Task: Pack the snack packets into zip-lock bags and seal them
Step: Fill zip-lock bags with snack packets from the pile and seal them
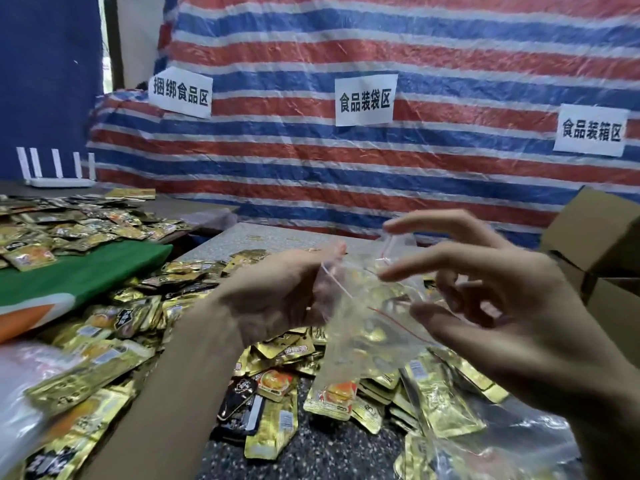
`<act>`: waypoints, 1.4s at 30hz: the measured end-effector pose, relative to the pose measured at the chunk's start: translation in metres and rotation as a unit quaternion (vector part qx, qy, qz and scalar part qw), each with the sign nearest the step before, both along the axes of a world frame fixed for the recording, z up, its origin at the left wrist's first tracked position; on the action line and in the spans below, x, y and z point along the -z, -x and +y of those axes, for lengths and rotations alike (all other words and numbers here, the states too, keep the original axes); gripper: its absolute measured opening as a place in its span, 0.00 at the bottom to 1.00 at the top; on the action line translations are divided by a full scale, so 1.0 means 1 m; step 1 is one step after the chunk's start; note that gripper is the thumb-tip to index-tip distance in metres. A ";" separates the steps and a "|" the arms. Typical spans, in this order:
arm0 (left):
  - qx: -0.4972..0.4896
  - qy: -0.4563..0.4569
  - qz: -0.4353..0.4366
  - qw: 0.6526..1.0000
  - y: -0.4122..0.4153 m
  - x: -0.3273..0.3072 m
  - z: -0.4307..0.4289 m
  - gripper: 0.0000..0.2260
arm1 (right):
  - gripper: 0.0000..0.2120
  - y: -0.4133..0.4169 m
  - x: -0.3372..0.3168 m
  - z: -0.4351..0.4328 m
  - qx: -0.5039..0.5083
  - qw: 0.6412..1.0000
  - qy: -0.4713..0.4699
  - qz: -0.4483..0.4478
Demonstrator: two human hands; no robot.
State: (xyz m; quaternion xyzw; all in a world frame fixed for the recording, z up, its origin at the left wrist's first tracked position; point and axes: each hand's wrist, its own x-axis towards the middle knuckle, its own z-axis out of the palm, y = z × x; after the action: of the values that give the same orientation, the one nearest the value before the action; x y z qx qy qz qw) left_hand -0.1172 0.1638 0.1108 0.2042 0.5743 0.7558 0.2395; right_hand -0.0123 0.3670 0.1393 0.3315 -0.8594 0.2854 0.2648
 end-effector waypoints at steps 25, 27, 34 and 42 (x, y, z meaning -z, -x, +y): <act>-0.361 0.464 0.364 0.723 0.152 0.100 0.068 0.27 | 0.10 0.019 0.002 0.011 0.062 0.957 -0.115 -0.260; -0.348 0.507 0.403 0.678 0.169 0.099 0.079 0.30 | 0.09 0.021 0.003 0.012 0.066 0.955 -0.113 -0.266; -0.365 0.486 0.387 0.694 0.178 0.103 0.090 0.20 | 0.09 0.027 0.006 0.014 0.068 0.954 -0.110 -0.269; -0.429 0.190 0.291 0.834 0.097 0.046 0.046 0.07 | 0.02 0.030 0.011 0.010 0.063 0.956 -0.099 -0.268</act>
State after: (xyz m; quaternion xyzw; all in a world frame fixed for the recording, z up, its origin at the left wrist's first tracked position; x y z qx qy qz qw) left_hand -0.2139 0.2094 0.0649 0.0983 0.7797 0.5645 -0.2525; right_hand -0.0425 0.3770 0.1281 0.2125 -0.9418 0.2603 0.0082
